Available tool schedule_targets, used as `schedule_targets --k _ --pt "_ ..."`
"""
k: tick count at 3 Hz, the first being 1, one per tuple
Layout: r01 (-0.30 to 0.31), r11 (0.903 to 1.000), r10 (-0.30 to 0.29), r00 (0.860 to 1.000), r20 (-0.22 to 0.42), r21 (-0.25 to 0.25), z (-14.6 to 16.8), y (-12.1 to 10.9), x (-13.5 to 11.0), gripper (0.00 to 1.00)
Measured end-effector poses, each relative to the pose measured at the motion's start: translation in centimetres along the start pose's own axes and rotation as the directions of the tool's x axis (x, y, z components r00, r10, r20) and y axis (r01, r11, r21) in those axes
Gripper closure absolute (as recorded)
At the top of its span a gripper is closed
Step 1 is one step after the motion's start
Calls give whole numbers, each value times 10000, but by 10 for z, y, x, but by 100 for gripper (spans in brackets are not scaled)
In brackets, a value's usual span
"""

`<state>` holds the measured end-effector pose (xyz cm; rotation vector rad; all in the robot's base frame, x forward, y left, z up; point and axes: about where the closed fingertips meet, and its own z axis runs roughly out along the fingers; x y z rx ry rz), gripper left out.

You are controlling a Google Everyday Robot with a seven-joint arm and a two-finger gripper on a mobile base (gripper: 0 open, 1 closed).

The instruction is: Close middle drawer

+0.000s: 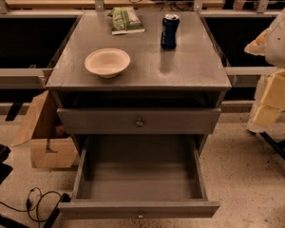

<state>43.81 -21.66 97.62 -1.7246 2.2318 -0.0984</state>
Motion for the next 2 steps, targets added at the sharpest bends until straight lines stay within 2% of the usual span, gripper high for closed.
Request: schedule_targets --k 2 --pt "-7 9999 10 9997 -231 131 3 2 1 0"
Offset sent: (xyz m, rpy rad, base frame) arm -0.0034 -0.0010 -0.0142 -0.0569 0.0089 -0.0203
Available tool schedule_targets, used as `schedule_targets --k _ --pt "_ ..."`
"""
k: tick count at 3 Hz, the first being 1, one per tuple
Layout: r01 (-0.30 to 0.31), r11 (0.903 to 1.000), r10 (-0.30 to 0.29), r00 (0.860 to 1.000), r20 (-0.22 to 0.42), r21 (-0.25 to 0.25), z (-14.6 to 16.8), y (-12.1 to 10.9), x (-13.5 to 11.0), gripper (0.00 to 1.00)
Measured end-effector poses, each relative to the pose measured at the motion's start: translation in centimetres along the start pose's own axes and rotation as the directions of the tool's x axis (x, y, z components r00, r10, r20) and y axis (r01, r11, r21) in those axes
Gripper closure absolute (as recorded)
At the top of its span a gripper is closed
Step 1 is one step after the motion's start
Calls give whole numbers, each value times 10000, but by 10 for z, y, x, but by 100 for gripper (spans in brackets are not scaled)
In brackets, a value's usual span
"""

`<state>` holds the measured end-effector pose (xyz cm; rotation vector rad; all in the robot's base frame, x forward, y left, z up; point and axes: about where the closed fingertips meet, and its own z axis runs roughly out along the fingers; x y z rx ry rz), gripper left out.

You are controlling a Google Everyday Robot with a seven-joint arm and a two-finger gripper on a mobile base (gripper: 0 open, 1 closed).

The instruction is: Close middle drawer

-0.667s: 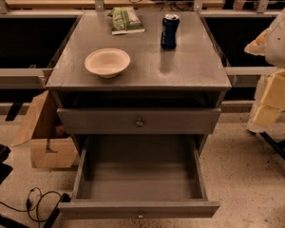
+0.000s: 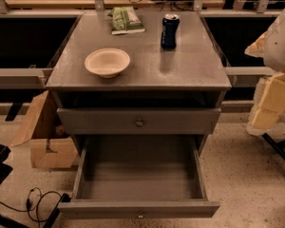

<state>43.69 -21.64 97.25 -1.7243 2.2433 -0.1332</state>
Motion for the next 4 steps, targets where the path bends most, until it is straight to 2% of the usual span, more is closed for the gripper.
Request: schedule_targets --k 1,2,3,4 --pt "226 9985 -252 9982 542 491 0 42 -16 0" --pt "239 9950 -322 9959 846 967 24 83 -21 0" --pt "445 9949 -509 9962 702 909 91 110 -22 0" --pt "501 9987 -502 9986 176 89 194 138 -10 0"
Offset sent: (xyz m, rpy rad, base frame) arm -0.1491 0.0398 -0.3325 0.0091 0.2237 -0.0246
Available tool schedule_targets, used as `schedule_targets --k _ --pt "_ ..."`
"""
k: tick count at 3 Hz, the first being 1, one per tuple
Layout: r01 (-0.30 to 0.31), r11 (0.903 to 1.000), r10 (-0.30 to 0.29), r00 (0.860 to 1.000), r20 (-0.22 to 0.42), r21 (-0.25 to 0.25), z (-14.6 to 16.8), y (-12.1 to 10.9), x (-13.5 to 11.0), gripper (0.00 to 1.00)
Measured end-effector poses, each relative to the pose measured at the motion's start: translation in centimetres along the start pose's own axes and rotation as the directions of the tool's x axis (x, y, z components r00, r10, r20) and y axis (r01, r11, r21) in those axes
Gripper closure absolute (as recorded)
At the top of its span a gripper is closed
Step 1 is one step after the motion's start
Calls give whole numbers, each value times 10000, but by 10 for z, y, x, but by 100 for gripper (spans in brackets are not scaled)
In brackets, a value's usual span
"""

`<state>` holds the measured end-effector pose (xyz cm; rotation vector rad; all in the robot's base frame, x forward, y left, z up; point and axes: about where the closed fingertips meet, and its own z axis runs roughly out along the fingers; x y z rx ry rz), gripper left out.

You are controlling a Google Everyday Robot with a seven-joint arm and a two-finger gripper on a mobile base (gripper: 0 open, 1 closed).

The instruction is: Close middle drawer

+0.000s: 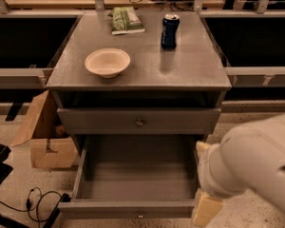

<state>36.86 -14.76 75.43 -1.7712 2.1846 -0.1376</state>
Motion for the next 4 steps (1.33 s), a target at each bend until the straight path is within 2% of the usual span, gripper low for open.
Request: schedule_targets --k 1,2,3,4 --pt "-432 9972 383 9960 -804 -603 42 31 34 0" --pt "-446 9973 397 9959 -816 -591 40 32 34 0" --pt "-190 9959 107 9955 -937 -883 60 48 30 0" --pt "40 9854 -216 9946 -1017 -1703 115 90 29 18"
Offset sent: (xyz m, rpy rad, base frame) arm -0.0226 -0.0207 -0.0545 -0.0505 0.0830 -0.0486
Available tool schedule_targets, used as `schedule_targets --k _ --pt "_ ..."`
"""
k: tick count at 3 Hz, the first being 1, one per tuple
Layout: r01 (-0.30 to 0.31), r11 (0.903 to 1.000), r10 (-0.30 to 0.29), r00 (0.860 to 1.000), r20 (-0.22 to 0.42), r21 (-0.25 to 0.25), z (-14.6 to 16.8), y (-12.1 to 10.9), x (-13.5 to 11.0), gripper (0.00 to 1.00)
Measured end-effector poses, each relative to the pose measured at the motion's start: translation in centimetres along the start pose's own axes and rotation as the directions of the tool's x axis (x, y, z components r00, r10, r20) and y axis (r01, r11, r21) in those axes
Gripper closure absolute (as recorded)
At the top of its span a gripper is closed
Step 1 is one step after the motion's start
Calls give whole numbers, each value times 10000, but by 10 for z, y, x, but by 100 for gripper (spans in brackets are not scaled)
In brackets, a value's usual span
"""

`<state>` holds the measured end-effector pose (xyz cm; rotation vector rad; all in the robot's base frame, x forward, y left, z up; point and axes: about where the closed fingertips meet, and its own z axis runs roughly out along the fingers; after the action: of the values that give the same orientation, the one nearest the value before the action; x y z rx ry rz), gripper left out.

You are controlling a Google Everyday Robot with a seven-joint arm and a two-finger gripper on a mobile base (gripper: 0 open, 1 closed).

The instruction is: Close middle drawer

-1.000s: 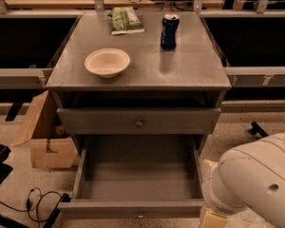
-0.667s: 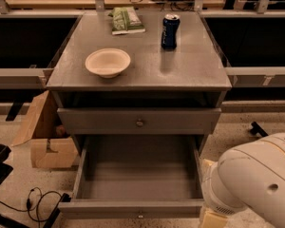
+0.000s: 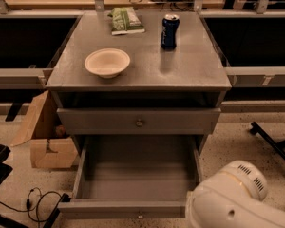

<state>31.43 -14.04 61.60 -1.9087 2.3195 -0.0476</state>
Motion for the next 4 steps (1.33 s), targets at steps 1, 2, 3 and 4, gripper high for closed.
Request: schedule_targets --k 1,2,3,4 --pt "315 9918 -351 9990 -276 -1236 94 56 10 49" --pt "438 9813 -511 9981 -340 -1876 147 80 15 72" --pt "254 9720 -287 9995 -109 -2337 194 93 4 95" --pt "59 9663 -32 9999 112 -2572 231 102 -16 100"
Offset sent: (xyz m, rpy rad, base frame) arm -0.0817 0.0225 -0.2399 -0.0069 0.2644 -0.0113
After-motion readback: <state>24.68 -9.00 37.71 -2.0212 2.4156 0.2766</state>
